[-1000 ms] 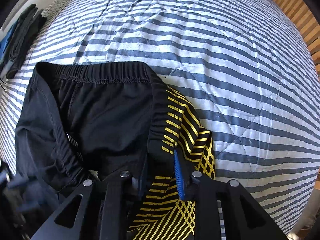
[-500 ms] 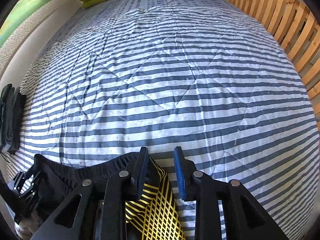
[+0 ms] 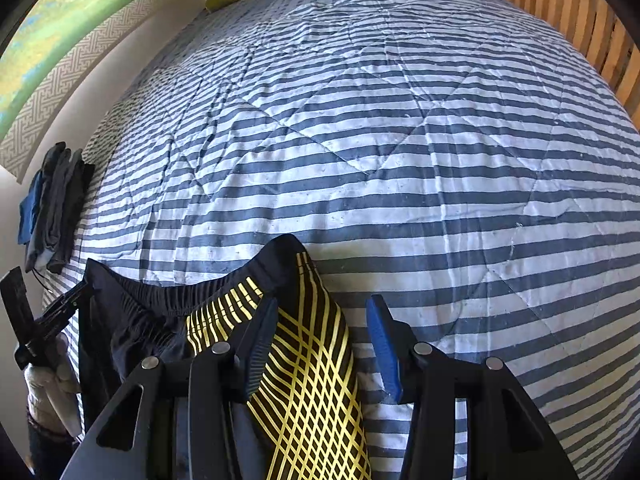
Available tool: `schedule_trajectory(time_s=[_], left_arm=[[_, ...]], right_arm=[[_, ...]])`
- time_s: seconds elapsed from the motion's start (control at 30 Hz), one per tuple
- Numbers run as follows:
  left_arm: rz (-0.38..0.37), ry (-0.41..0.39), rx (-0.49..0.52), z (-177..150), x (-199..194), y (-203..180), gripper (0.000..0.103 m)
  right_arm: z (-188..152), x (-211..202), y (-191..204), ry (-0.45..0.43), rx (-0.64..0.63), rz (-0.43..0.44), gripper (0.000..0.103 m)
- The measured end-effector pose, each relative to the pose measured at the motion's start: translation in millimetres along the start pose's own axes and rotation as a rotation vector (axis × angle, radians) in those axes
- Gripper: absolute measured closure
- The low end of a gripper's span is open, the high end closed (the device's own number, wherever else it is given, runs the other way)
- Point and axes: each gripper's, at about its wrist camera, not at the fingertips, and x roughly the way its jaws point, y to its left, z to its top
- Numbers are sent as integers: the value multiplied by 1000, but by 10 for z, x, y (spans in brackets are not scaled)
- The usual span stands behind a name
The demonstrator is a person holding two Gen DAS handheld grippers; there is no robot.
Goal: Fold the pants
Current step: 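Grasp the shorts' waistband with both tools and lift it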
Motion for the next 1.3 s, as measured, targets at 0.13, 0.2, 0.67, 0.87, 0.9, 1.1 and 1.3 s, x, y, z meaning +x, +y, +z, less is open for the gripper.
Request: schedule_trajectory(time_s=[0.13,0.2,0.67,0.87,0.9,1.1,1.3], left_arm=[[2,53,-21,90,221,-45,96],[-6,42,-23,134,213,-54,98],[-42,23,-92,126,239,204,53],[-52,30,-77,190,293,158,84],[-53,34,-68,200,293,148,87],[-50,31,-76,199,323,153,87],[-98,-63,-143,212,42,243,95]], right_arm=[[47,166,54,2,-6,-30,61],[75,238,28,17,27,9,65],[117,158,-219,-14,72,51,66],[225,246,-261,2,136,153,66],[232,217,-269,4,129,153,66],[245,61,-194,-18,70,149,63],[233,340,239,22,-79,17,97]])
